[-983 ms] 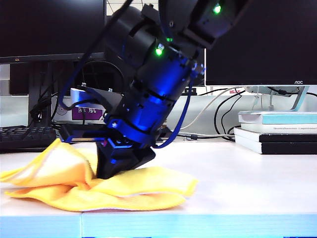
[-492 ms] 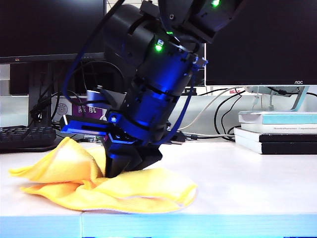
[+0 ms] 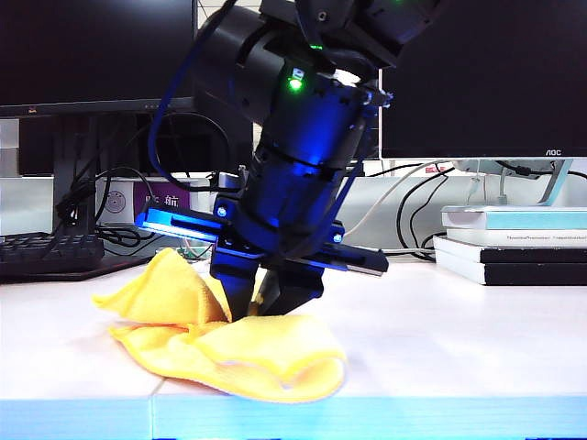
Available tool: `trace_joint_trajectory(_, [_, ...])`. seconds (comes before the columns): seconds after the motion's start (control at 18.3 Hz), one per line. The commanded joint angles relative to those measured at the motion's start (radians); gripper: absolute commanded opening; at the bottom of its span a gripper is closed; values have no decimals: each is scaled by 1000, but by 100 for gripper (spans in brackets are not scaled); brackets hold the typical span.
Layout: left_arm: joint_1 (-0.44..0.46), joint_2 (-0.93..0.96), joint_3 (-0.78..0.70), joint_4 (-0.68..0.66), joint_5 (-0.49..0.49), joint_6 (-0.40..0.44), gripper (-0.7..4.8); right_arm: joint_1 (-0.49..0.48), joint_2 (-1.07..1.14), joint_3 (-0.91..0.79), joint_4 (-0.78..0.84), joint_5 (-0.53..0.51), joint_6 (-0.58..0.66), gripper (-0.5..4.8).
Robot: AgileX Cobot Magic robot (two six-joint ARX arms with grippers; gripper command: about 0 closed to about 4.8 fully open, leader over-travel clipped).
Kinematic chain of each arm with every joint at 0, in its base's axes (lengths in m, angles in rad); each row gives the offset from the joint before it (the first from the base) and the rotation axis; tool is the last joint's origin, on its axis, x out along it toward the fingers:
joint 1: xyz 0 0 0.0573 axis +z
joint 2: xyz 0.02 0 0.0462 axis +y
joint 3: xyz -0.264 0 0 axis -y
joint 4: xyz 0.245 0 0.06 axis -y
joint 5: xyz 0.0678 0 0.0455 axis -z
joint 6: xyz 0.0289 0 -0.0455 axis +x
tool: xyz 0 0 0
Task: Wipe the table from back to front using the rag.
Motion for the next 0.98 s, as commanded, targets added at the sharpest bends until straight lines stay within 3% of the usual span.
trace_joint_trajectory(0.05, [0, -1, 5, 5, 13, 4, -6, -14, 33, -29, -136, 83, 26, -8])
trace_joint_trajectory(0.33, [0, 0, 5, 6, 48, 4, -6, -80, 63, -28, -27, 121, 21, -8])
trace_joint_trajectory(0.55, [0, 0, 5, 3, 50, 3, -6, -138, 145, -10, 30, 114, -58, -8])
trace_joint_trajectory(0.98, [0, -2, 5, -36, 50, 3, -6, -224, 290, 202, 32, 114, -134, -8])
